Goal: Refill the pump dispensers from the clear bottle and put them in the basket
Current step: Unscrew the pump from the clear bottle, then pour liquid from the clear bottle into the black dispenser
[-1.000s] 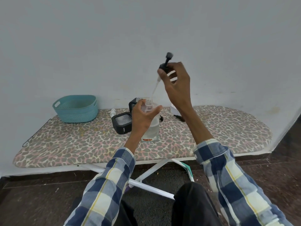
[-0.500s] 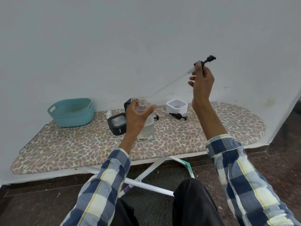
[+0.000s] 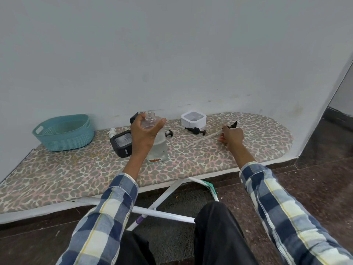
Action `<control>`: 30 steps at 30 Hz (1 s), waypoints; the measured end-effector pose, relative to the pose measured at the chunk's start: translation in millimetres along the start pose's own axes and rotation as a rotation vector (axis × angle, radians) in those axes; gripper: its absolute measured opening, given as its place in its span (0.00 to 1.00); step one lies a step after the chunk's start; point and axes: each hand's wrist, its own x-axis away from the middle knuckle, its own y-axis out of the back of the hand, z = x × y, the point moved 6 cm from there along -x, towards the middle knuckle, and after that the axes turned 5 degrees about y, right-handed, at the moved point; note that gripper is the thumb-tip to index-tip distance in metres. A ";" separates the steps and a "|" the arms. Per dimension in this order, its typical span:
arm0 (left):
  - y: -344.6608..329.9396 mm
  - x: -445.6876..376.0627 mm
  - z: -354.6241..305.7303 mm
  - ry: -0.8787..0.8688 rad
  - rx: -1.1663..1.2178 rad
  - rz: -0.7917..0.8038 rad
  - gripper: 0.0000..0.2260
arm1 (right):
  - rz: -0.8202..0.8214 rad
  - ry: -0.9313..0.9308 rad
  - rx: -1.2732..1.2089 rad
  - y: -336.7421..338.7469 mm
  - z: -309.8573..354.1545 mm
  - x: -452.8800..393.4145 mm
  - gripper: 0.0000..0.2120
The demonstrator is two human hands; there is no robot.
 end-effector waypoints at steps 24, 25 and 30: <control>6.6 2.3 -11.8 0.034 0.061 0.048 0.22 | 0.724 0.683 0.023 -148.8 45.2 197.4 0.23; 8.2 -1.7 -7.9 0.056 0.056 0.070 0.23 | 0.747 0.679 0.041 -152.9 39.2 200.0 0.26; 8.4 -3.9 -5.7 0.025 -0.080 0.135 0.34 | 0.784 0.713 0.222 -158.3 29.8 207.8 0.45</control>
